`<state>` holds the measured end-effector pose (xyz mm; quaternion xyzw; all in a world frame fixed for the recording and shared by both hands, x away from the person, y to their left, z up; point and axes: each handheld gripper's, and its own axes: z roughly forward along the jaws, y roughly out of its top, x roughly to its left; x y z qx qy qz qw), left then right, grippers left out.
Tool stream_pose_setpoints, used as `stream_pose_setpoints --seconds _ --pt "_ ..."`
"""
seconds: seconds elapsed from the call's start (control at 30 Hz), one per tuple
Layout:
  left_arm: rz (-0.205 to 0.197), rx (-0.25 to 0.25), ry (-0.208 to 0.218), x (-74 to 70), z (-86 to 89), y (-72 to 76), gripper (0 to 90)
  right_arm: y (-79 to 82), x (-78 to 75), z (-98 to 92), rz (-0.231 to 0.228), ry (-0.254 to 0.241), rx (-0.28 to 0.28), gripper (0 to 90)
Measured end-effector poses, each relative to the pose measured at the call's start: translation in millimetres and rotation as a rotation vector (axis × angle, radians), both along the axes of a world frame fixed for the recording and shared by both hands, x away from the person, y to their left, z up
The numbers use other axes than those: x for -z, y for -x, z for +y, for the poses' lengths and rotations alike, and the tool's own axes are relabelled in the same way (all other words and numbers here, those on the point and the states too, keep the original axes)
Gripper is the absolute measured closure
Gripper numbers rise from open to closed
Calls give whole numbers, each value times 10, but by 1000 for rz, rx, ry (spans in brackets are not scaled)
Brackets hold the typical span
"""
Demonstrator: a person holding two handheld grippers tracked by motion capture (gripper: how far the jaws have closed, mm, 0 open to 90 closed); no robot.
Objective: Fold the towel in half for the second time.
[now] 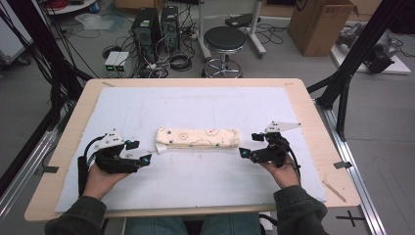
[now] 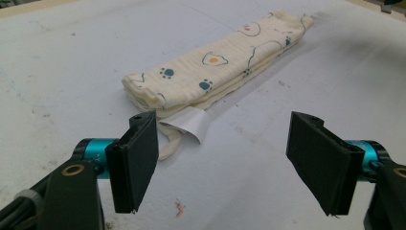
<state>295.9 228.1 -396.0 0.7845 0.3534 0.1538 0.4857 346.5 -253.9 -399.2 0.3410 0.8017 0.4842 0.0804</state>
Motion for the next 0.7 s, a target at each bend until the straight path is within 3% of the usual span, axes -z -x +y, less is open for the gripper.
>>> stream_pose_setpoints --seconds 0.7 --pt "5 -7 -41 142 52 235 262 212 99 -166 -8 11 17 122"
